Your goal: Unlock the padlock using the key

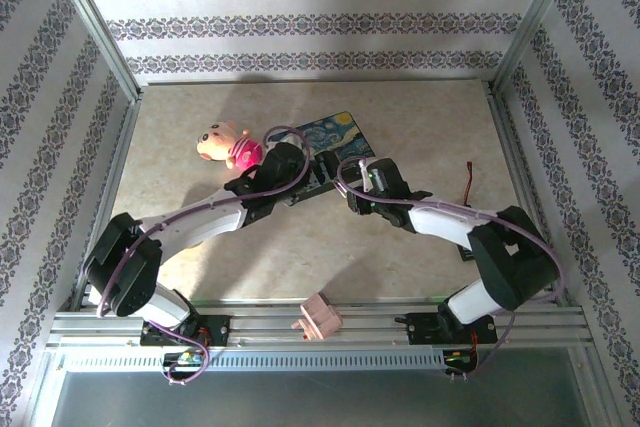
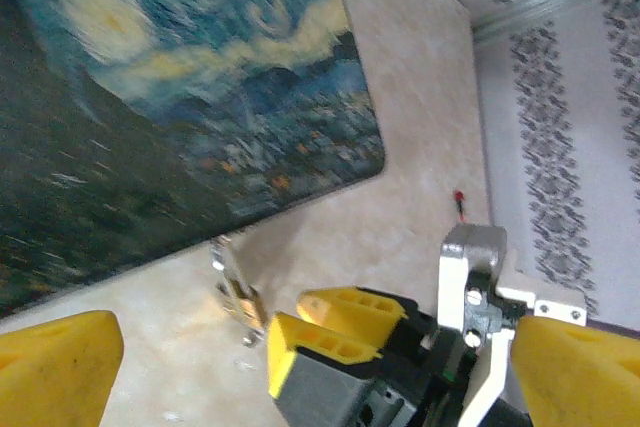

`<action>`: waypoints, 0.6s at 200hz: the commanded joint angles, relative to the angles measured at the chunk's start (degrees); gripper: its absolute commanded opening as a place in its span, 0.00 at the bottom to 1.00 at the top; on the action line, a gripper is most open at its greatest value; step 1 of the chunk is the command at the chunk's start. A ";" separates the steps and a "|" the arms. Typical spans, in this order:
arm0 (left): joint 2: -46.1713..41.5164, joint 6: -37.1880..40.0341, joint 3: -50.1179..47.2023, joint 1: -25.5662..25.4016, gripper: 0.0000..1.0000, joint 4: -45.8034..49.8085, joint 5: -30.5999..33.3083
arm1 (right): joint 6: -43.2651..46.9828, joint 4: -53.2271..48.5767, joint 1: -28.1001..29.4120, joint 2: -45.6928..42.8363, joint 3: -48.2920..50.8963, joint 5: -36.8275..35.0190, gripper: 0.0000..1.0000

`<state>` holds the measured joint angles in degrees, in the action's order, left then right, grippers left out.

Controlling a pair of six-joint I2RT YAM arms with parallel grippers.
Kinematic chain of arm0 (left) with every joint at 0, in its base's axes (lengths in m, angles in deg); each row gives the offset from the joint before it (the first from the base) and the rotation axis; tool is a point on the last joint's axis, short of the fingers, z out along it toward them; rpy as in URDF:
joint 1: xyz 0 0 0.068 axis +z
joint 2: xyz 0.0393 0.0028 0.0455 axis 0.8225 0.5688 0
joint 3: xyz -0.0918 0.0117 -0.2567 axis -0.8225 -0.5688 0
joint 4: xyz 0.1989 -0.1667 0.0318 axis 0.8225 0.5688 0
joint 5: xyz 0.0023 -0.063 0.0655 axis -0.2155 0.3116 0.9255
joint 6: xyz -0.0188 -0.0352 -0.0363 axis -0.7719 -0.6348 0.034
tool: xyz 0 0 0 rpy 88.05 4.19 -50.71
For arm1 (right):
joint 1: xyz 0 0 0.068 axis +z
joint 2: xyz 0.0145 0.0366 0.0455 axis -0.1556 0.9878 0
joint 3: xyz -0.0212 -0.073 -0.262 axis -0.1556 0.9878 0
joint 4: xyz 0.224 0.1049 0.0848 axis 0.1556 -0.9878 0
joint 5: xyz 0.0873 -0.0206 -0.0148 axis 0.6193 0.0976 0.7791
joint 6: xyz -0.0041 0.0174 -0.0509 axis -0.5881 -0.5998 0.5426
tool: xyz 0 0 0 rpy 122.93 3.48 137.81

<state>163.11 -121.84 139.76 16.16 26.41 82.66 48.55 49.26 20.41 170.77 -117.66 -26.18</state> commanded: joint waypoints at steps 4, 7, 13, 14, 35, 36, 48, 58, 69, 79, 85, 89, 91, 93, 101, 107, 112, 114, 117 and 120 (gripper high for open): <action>-2.12 7.29 -0.53 2.33 0.99 8.93 6.83 | 1.91 -0.66 -0.42 2.97 -2.50 0.24 0.31; -2.37 8.07 -0.38 2.49 0.99 9.68 7.75 | 1.91 -0.61 -0.47 3.24 -2.63 0.37 0.31; -2.74 9.34 0.13 2.72 0.99 11.46 9.73 | 1.82 -0.44 -0.45 3.71 -2.83 0.51 0.31; -2.82 9.65 0.19 2.76 0.99 11.75 10.09 | 1.82 -0.39 -0.45 3.71 -2.90 0.51 0.31; -3.66 13.73 1.25 4.07 0.99 15.96 15.10 | 1.58 0.19 -0.60 5.29 -3.43 0.78 0.31; -3.63 13.78 1.27 4.18 0.99 16.11 15.15 | 1.57 0.23 -0.61 5.33 -3.45 0.78 0.31; -3.55 14.46 1.35 5.76 0.99 17.19 14.89 | 1.39 0.67 -0.86 6.27 -3.72 1.25 0.31; -3.47 14.53 1.06 7.08 0.99 17.16 13.85 | 1.29 1.01 -1.05 7.00 -3.87 1.55 0.31; -3.43 14.54 0.60 8.09 0.99 16.81 13.17 | 1.29 1.22 -1.23 7.76 -4.09 1.72 0.30; -3.32 14.62 0.38 8.71 0.99 16.61 13.01 | 1.18 1.38 -1.38 8.33 -4.25 1.91 0.30; -3.25 14.83 0.35 8.87 0.99 16.69 13.05 | 1.12 1.51 -1.51 8.61 -4.27 2.07 0.28; -3.24 14.95 0.37 9.02 0.99 16.70 13.10 | 1.05 1.58 -1.50 8.77 -4.27 2.17 0.25; -3.20 15.03 0.39 9.07 0.99 16.70 13.18 | 1.03 1.57 -1.50 8.80 -4.27 2.18 0.24; -3.17 15.12 0.37 9.06 0.99 16.70 13.18 | 1.03 1.59 -1.50 8.87 -4.27 2.25 0.22; -3.07 15.53 0.45 9.20 0.99 16.78 13.54 | 0.94 1.60 -1.50 8.85 -4.19 2.40 0.18; -2.94 15.82 0.59 9.29 0.99 16.82 13.85 | 0.86 1.68 -1.50 8.68 -4.02 2.47 0.17; -2.76 16.08 0.79 9.28 0.99 17.02 14.04 | 0.77 1.77 -1.51 8.49 -3.80 2.53 0.16; -2.68 16.15 0.89 9.34 0.99 17.15 14.19 | 0.70 1.77 -1.50 8.39 -3.76 2.54 0.15; -2.55 16.26 1.00 9.32 0.99 17.30 14.37 | 0.61 1.77 -1.50 8.18 -3.68 2.54 0.14; -2.50 16.41 1.10 9.38 0.99 17.43 14.58 | 0.59 1.77 -1.50 8.00 -3.59 2.47 0.13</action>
<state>160.81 -108.27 139.76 25.07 41.01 95.05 49.29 50.94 19.34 178.42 -120.68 -24.13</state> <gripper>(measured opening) 0.993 0.165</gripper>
